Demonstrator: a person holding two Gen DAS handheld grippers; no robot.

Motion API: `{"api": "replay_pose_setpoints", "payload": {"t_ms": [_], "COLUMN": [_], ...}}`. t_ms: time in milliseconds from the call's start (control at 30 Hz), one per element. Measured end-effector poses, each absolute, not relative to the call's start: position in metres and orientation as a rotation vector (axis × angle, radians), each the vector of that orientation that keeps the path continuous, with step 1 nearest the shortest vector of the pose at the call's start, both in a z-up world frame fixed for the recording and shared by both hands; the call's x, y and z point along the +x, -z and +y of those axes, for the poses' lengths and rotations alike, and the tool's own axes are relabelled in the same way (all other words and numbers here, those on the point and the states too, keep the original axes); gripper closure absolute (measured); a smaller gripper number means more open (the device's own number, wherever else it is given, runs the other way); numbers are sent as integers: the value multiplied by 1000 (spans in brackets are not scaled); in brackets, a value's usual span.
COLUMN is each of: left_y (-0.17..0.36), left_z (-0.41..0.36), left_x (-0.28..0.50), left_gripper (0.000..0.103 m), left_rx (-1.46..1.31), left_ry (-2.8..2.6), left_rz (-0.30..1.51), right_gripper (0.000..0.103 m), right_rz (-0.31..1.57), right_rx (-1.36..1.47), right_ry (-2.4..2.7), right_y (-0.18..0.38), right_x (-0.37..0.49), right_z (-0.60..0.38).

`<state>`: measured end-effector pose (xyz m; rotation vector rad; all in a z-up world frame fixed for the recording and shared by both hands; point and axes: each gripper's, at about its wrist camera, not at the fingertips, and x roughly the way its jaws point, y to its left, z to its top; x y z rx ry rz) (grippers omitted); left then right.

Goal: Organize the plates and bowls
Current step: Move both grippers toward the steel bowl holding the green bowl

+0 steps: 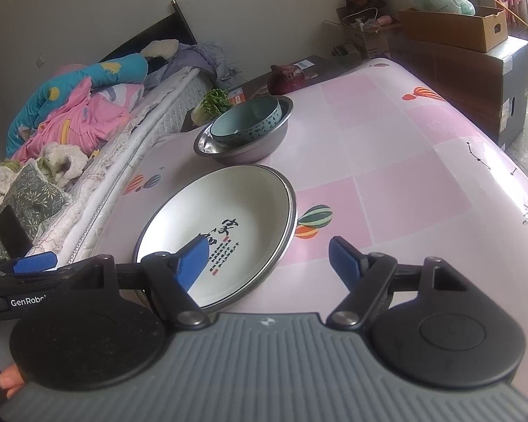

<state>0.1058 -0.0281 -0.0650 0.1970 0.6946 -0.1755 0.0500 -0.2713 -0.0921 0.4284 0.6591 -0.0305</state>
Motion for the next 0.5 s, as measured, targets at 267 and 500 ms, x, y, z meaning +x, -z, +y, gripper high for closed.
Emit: {"api": "replay_pose_setpoints", "payload": {"t_ms": [267,500], "left_y": [67,69], "left_z": [-29,-21], "left_x": [112,119], "left_gripper": [0,0], "left_rx": [201,165], "left_ry": [168,167], "left_rz": [728,748], "right_gripper": [27,27], "right_rz": [666,666], "right_rx": [441,441], "right_ry": [35,34], "right_y": [95,96], "right_x": [52,53], "right_z": [-273,-274]}}
